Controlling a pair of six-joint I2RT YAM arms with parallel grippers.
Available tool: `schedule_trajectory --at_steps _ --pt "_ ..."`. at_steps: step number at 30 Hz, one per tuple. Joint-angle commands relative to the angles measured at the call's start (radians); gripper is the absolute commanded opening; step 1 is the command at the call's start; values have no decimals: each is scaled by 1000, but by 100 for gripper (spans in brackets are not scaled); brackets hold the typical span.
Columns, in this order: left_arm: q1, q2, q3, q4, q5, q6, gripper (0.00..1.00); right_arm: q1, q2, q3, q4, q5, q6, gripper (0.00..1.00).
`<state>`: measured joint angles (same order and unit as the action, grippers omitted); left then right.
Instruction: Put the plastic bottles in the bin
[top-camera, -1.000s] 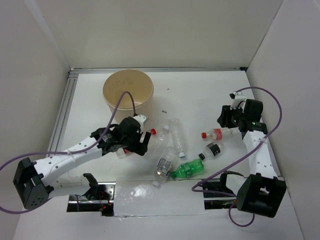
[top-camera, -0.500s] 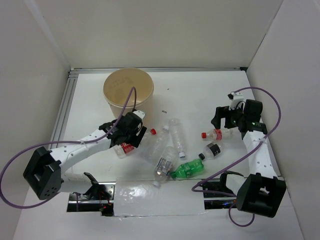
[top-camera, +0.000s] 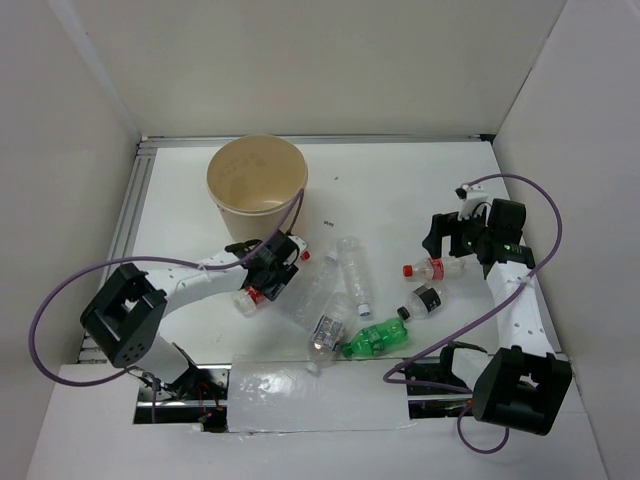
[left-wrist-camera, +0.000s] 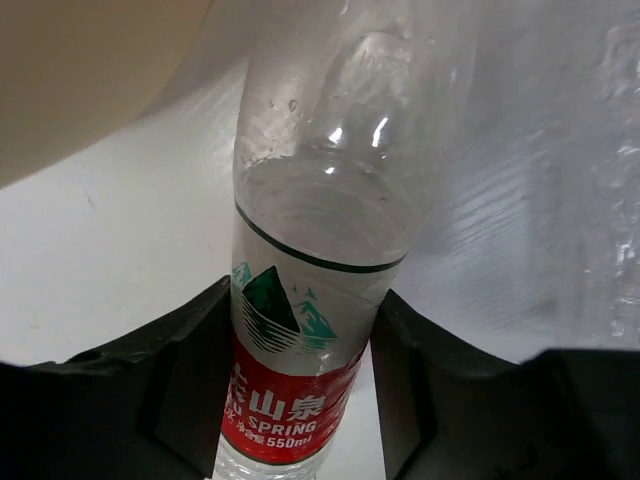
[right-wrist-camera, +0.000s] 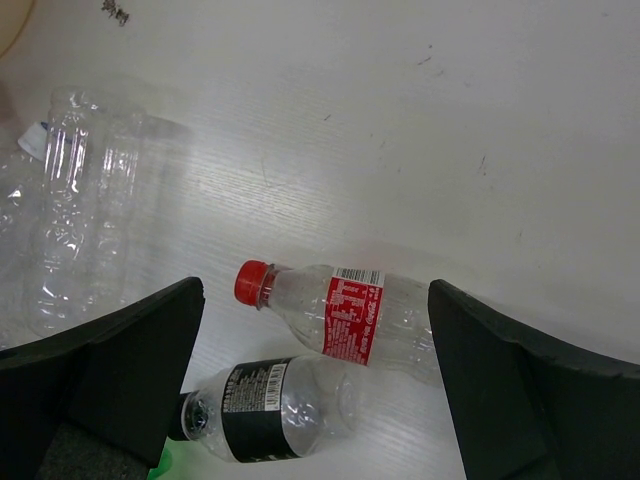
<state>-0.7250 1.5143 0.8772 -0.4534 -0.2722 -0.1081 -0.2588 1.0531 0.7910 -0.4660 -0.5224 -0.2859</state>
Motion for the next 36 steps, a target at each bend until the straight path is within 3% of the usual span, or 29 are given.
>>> schedule_trajectory --at_steps 1,3,5,6,8,13,15,18,19,21,26,29,31,36 --pt "-19 23 31 22 45 24 57 -10 -11 34 15 -18 -15 100" --pt "-43 9 31 22 45 15 43 -10 -11 34 6 -18 -15 100" --pt "-68 -18 31 9 45 -13 19 -10 -11 34 6 -18 -25 100" --pt "-85 -58 40 9 30 -25 13 -10 -21 34 6 -28 -39 100" --pt "-138 -101 60 -36 -15 -63 8 -10 -21 25 -3 -57 -64 94" --pt "-275 -242 244 -116 -100 -117 8 -10 -21 5 -25 -169 -111 47" --pt "-304 -267 346 -139 -127 -117 8 -10 -21 5 -34 -195 -124 48" --pt "-335 -279 478 -139 -159 -117 7 -10 -8 17 -58 -238 -153 70" --pt "-335 -279 506 -139 -182 -117 7 -10 20 17 -72 -248 -153 82" --pt "-335 -305 551 -87 -211 -108 7 16 48 48 -95 -260 -168 89" --pt "-280 -370 554 260 -398 -32 9 176 148 96 -68 -147 -95 93" --pt "-209 -381 501 410 -493 10 24 253 211 120 -42 -70 -15 94" --pt "-124 -367 488 497 -525 10 26 282 260 149 -31 -9 20 94" --pt "77 -281 534 478 -492 -35 37 326 309 160 10 111 88 95"
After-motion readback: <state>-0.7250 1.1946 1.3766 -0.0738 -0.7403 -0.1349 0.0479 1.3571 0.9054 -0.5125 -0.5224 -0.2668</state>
